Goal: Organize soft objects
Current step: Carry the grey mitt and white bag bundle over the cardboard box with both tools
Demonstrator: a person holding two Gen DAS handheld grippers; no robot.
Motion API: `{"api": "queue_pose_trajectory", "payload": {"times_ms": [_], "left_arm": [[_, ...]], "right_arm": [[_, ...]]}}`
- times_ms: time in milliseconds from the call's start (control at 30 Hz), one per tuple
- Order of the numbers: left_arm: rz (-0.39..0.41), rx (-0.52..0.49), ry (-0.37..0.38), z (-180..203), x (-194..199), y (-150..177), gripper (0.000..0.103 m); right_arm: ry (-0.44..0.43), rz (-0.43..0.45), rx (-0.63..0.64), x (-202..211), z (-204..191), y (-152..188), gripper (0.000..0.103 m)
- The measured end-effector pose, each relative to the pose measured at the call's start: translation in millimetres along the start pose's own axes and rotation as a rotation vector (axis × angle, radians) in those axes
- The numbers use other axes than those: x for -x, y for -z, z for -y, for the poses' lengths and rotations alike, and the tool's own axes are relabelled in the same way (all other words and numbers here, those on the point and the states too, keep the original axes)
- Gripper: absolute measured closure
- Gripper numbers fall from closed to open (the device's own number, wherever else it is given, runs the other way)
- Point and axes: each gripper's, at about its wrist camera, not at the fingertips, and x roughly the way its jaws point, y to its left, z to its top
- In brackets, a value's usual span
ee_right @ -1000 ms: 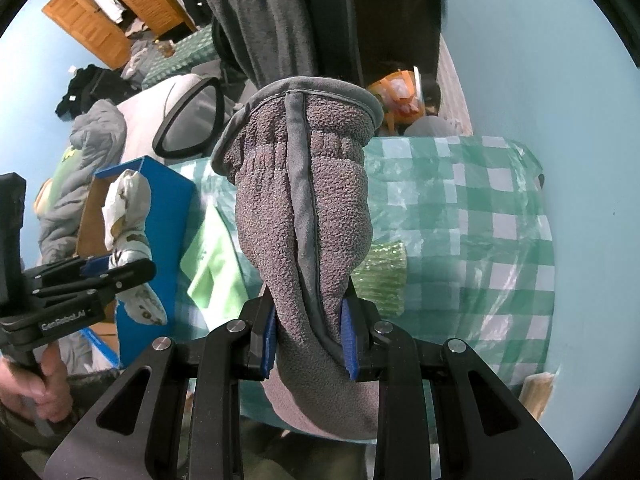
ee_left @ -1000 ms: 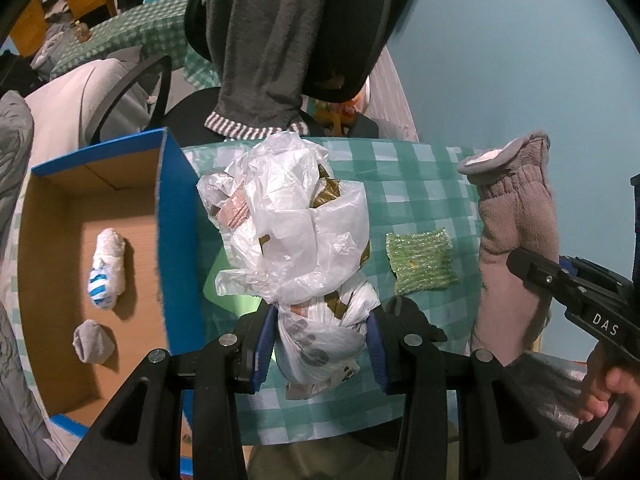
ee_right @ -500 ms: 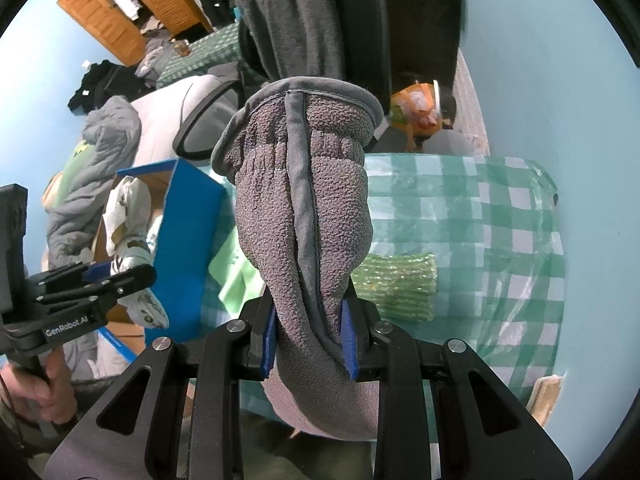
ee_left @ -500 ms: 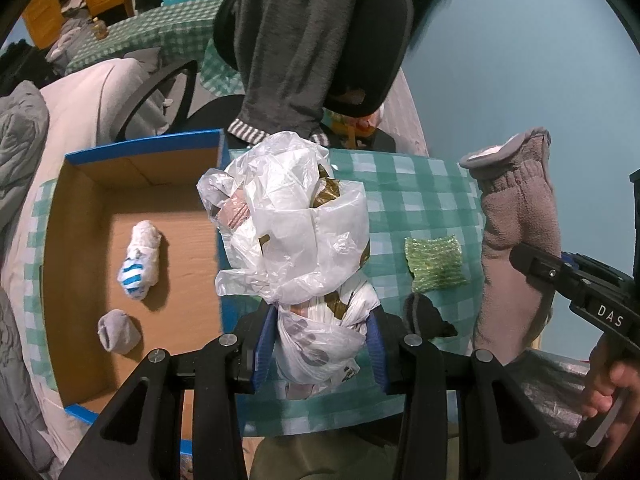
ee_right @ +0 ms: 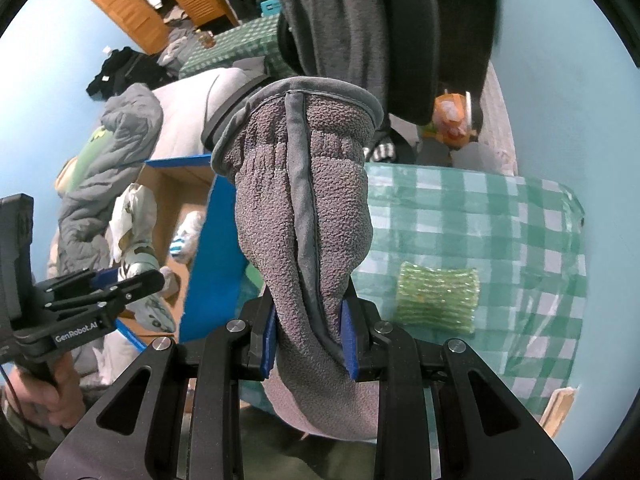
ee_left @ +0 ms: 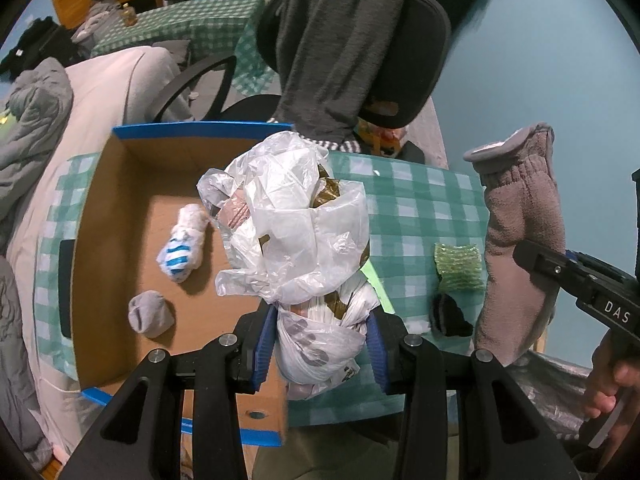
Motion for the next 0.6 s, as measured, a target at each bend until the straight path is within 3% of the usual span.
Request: {"api": "queue_pose_trajectory", "payload": {"times_ms": [600], "left_arm": [[0.015, 0.071, -0.031, -57, 14, 8, 0.062]], "right_arm": [[-0.062, -0.017, 0.1, -25, -70, -21, 0.078]]}}
